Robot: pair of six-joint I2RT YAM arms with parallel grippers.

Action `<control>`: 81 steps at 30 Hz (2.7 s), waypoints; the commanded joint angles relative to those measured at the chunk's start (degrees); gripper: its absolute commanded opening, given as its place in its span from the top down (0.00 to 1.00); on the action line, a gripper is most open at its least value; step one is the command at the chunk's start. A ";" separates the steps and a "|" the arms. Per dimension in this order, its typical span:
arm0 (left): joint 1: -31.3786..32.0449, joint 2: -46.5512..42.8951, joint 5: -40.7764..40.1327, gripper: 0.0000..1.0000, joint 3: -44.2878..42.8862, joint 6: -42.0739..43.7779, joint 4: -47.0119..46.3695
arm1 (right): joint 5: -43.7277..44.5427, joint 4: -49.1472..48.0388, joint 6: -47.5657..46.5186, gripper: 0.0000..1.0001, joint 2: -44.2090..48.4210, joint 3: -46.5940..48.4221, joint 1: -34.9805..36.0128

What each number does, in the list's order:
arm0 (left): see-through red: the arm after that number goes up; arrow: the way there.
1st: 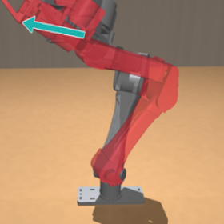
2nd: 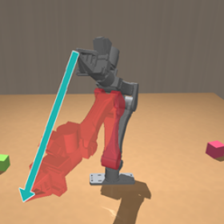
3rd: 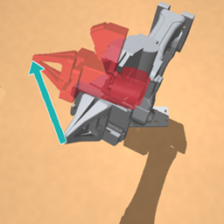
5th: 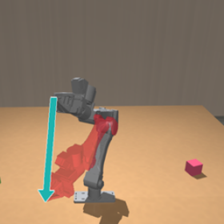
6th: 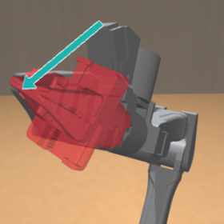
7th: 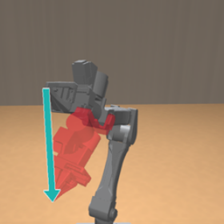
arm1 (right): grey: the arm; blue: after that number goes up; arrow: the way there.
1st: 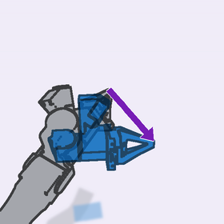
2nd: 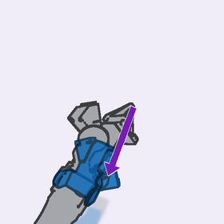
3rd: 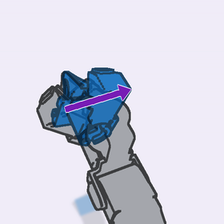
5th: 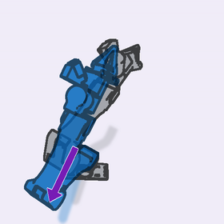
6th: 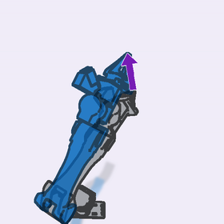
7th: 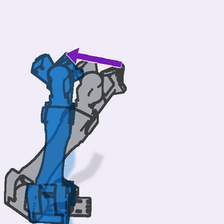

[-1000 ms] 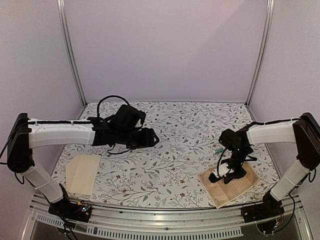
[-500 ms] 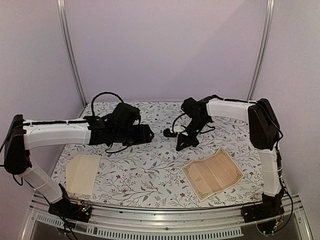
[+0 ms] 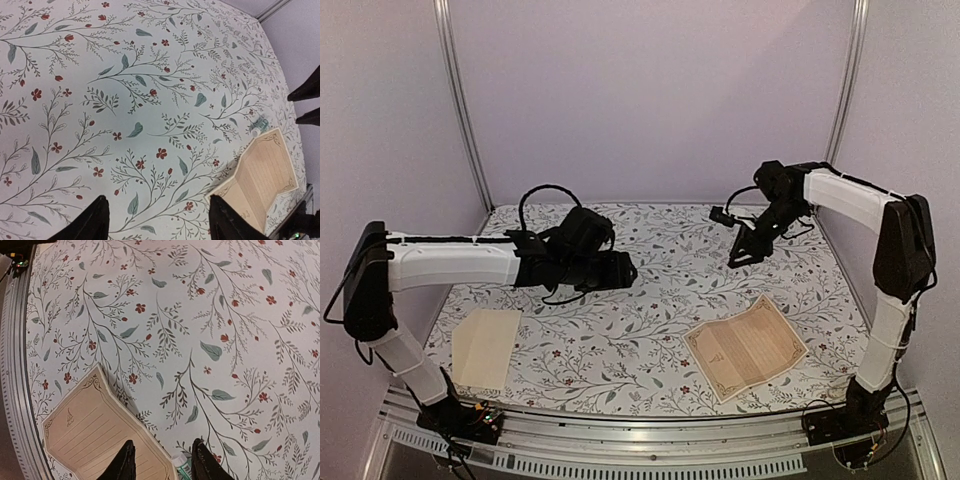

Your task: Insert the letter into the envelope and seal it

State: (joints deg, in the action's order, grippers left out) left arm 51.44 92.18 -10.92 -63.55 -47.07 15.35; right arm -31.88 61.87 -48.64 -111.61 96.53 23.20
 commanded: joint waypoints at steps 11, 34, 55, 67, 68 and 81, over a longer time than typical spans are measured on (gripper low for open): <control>0.43 13.06 8.01 0.33 -14.66 10.27 -0.02 | 19.55 0.17 10.45 0.51 16.10 -20.35 -9.10; 0.18 12.70 8.11 0.33 -14.41 8.76 1.19 | 20.03 -3.51 19.40 0.73 11.22 -31.19 -4.85; 0.26 8.97 29.65 0.32 -15.64 19.06 0.98 | 8.85 14.19 3.14 1.00 18.37 -5.53 3.94; 0.78 2.59 29.70 0.30 -9.22 20.67 -4.12 | 13.24 15.04 0.09 1.00 12.54 7.61 9.23; 0.78 3.57 29.60 0.31 -10.16 20.93 -3.01 | 13.33 14.90 -0.03 1.00 12.63 7.74 9.78; -1.60 5.34 26.71 0.37 -12.96 26.54 2.26 | 12.28 14.47 0.87 1.00 13.35 12.07 11.69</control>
State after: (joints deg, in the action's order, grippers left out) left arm 50.78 98.70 14.48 -76.16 -23.46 17.37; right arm -18.98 76.07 -47.79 -98.76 106.63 34.50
